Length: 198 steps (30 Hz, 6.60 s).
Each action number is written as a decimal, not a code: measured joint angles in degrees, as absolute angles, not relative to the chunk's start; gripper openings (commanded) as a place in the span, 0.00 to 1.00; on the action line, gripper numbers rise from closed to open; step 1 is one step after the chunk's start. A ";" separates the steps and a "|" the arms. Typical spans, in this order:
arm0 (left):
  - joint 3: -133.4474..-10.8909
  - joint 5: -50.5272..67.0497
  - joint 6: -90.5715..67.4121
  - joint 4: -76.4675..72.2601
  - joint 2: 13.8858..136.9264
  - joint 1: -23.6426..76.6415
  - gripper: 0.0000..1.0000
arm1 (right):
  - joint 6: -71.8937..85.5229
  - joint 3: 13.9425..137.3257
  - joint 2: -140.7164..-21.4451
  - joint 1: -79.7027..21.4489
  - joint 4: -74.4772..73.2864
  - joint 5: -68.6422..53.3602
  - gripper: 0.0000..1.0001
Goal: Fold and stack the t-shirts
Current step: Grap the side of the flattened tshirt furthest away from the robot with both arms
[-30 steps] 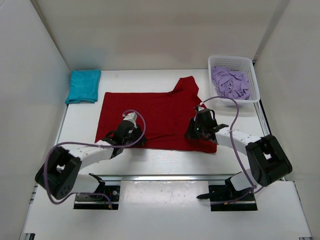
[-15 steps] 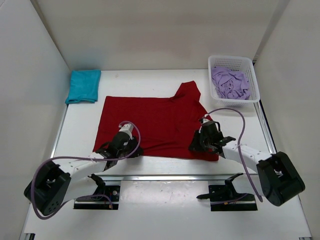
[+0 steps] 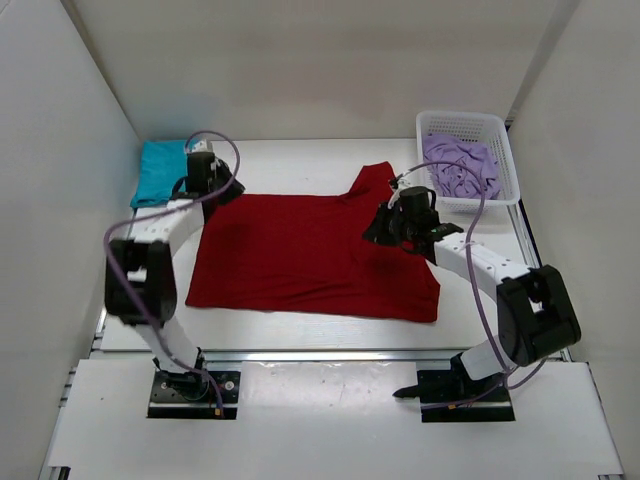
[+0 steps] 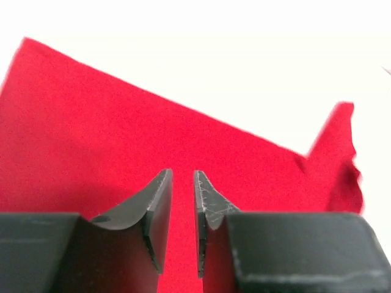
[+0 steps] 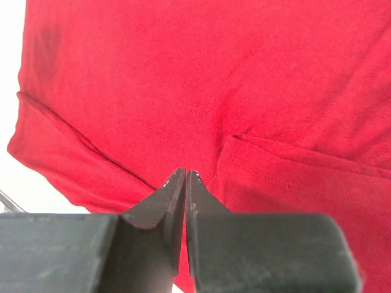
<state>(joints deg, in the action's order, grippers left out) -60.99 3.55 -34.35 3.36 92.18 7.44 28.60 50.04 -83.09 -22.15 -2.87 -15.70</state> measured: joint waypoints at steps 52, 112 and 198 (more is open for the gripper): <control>-119.74 -11.57 -17.65 37.45 140.62 -0.95 0.43 | 27.68 45.01 -83.13 -21.91 3.22 -23.66 0.08; -94.08 -6.39 -21.52 19.07 121.03 -2.66 0.33 | 18.72 148.29 -156.57 -6.66 -38.61 -7.40 0.42; -99.09 -9.32 -16.86 24.69 128.53 0.45 0.00 | 18.72 159.57 -160.73 -6.02 -54.72 -15.81 0.00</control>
